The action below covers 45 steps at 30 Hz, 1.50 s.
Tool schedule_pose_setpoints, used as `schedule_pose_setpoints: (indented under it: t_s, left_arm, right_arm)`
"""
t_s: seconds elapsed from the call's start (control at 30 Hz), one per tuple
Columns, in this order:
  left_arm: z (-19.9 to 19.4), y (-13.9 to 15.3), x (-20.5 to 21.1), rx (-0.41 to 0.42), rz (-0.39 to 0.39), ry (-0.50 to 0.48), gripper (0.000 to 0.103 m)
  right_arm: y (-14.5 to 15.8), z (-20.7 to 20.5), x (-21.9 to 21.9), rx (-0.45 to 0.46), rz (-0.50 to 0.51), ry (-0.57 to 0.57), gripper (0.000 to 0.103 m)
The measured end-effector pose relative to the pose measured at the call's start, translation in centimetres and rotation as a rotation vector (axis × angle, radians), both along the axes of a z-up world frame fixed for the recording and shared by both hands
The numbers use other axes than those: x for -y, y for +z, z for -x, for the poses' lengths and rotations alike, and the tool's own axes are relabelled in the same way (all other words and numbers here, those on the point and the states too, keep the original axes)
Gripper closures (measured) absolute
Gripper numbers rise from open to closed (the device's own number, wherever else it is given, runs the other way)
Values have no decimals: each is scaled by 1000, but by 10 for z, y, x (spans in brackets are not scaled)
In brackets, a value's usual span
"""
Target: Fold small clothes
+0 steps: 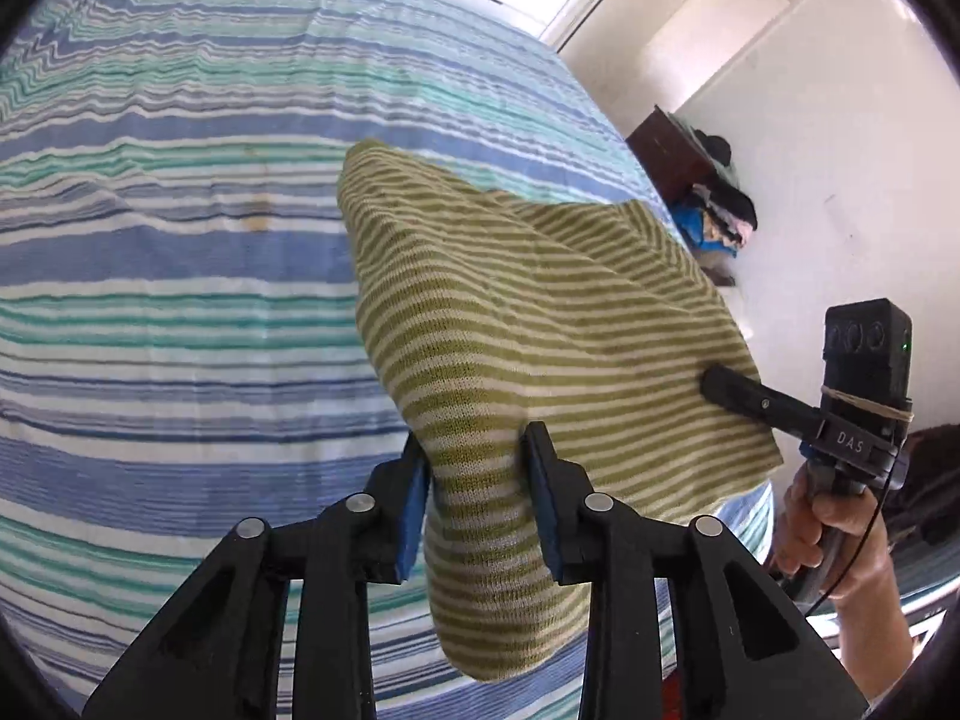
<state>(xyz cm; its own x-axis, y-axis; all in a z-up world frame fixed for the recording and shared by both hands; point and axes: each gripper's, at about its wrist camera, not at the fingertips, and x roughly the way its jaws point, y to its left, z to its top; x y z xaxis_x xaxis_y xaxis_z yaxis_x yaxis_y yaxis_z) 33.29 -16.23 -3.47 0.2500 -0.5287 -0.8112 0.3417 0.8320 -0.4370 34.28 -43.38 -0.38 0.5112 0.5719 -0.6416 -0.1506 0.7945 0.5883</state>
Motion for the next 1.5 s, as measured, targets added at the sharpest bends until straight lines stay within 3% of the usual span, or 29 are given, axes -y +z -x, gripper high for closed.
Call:
schedule_pose_setpoints:
  t_s: [0.07, 0.1, 0.17, 0.2, 0.27, 0.3, 0.33, 0.43, 0.5, 0.7, 0.77, 0.93, 1.3, 1.5]
  left_arm:
    - [44, -48, 1, -1, -160, 3, 50]
    - [69, -64, -3, 15, -217, -7, 50]
    - [117, -80, -18, 59, -272, -16, 47]
    - [139, -81, -27, 80, -282, -12, 41]
    - [177, -76, -44, 116, -321, 10, 28]
    - [191, -71, -51, 139, -350, 32, 23]
    - [202, -64, -56, 166, -373, 53, 22]
    - [227, -35, -66, 267, -434, 98, 4]
    - [239, -15, -70, 341, -462, 133, 2]
    - [256, 21, -73, 442, -565, 190, 1]
    - [266, 29, -75, 448, -565, 196, 1]
    - [275, 41, -74, 373, -532, 163, 2]
    - [295, 46, -74, 324, -535, 112, 2]
    - [301, 44, -86, 257, -479, 73, 1]
  right_arm:
    - [-54, 32, 15, -129, 78, -48, 59]
    - [-80, 52, 22, -188, 151, -87, 46]
    - [-112, 101, 34, -236, 293, -151, 45]
    - [-119, 127, 36, -244, 330, -171, 45]
    - [-120, 174, 34, -237, 354, -210, 31]
    - [-116, 194, 29, -221, 377, -224, 17]
    - [-108, 213, 20, -195, 411, -229, 11]
    - [-81, 252, -17, -110, 500, -210, 6]
    - [-61, 273, -41, -52, 517, -194, 2]
    - [-17, 308, -95, 40, 607, -180, 1]
    - [-7, 311, -111, 55, 649, -165, 1]
    - [13, 320, -125, 38, 707, -144, 1]
    - [25, 335, -144, -48, 690, -94, 1]
    - [37, 346, -149, -50, 661, -80, 1]
